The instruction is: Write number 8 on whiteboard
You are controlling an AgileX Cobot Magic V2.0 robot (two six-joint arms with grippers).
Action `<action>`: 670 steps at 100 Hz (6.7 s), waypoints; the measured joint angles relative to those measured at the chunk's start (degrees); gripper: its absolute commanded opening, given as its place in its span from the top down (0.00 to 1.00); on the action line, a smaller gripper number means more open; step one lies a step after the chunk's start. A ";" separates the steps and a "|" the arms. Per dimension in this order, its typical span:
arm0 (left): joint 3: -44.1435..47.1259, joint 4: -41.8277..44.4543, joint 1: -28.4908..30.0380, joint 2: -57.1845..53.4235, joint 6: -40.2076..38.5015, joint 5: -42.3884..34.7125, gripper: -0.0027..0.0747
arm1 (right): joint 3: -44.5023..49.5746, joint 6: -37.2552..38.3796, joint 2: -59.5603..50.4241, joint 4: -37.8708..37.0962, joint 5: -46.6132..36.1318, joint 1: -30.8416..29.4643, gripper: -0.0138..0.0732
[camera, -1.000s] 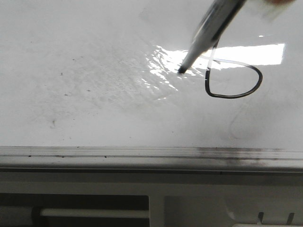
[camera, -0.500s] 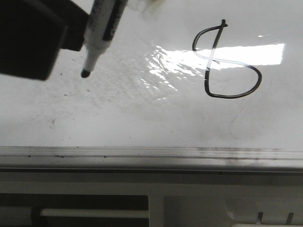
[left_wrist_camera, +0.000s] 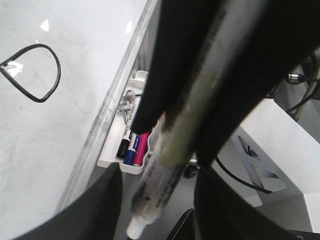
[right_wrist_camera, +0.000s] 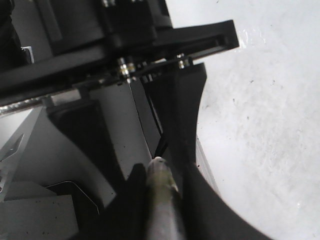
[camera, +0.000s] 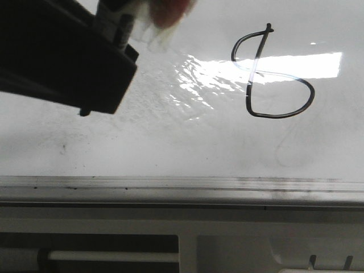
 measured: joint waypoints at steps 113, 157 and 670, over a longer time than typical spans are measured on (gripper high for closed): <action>6.47 -15.83 -0.35 1.27 0.17 -13.34 0.99 | -4.27 10.31 -15.78 -16.61 4.89 -0.03 0.91; 5.97 -27.43 -9.41 1.84 -7.22 -46.60 0.99 | -4.28 10.86 -19.77 -17.24 10.60 -0.03 0.90; 40.62 63.90 23.47 -61.99 -88.17 -26.34 0.99 | 38.64 23.48 -57.08 -23.46 -4.10 -17.27 0.89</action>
